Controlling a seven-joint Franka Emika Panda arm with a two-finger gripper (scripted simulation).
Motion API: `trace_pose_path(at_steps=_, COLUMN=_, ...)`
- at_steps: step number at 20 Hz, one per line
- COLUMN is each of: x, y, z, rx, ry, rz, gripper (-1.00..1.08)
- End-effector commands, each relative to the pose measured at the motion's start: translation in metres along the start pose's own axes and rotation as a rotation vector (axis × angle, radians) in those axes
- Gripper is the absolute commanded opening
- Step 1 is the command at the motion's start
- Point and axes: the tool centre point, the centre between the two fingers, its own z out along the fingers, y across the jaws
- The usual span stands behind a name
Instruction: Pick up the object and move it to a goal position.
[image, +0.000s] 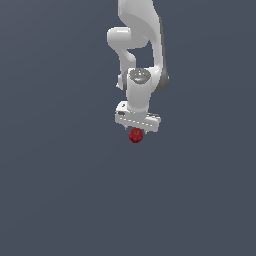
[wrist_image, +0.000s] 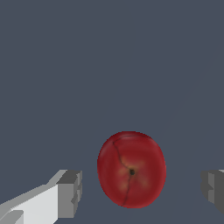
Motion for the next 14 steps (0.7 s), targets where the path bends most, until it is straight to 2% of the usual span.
trace_pose_path(at_steps=1, x=-0.008, y=0.000, z=0.004, rx=-0.002, ry=-0.002, rz=0.017, gripper=1.00)
trace_pose_path(at_steps=14, x=-0.013, y=0.000, z=0.021, rx=-0.004, ry=-0.004, rz=0.025, gripper=1.00)
